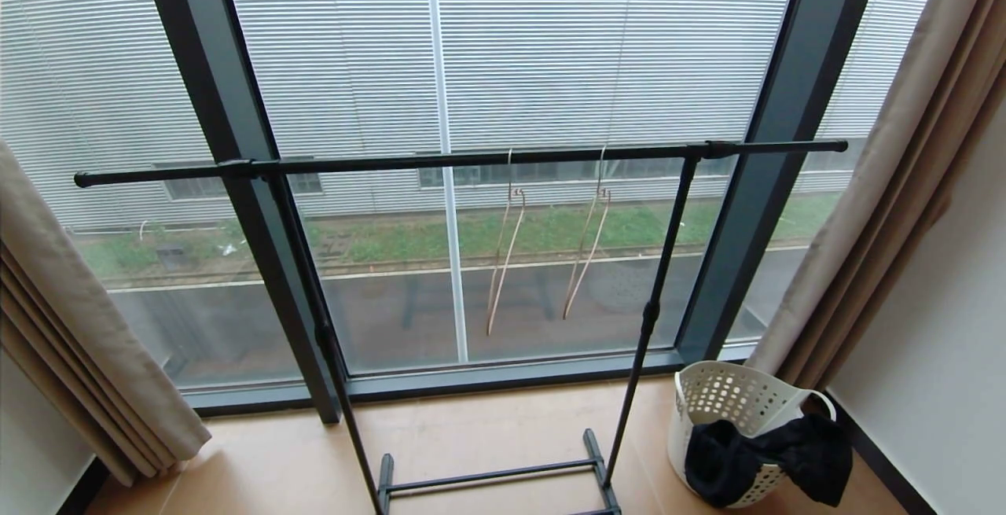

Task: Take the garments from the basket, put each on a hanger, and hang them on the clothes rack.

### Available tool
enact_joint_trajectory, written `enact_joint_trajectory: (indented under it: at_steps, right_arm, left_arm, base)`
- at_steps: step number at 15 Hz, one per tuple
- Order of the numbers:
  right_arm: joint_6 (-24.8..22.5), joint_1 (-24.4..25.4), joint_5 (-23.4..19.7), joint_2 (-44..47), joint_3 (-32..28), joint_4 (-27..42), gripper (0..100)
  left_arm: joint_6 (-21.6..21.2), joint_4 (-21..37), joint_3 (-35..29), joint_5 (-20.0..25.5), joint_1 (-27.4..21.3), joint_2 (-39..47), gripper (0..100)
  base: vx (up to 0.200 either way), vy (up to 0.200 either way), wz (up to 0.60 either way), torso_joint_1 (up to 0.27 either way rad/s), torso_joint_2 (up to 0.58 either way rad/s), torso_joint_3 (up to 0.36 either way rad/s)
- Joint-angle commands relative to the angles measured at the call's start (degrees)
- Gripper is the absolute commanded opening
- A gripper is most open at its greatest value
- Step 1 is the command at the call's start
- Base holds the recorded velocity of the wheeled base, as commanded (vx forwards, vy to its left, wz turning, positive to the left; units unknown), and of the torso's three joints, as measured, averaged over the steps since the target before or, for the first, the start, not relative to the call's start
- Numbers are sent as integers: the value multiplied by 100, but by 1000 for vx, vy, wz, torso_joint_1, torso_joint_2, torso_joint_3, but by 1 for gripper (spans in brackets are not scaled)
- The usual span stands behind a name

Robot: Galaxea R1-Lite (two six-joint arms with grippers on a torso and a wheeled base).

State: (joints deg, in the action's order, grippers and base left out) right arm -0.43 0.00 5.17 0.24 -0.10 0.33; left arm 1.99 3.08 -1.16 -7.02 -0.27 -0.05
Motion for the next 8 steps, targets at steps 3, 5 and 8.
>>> enact_joint_trajectory:
  at_steps: [3,5,8]
  right_arm:
    - [8,0,2,11,1,2,100]
    - [8,0,10,11,1,2,100]
    - [8,0,10,11,1,-7,100]
  left_arm:
    - [3,-1,2,-1,0,5,100]
    - [3,-10,2,-1,0,5,100]
    - [3,-10,10,-1,0,5,100]
  base:
    - [0,0,0,-152,336,178]
    - [0,0,0,-149,342,188]
    - [0,0,0,-155,356,188]
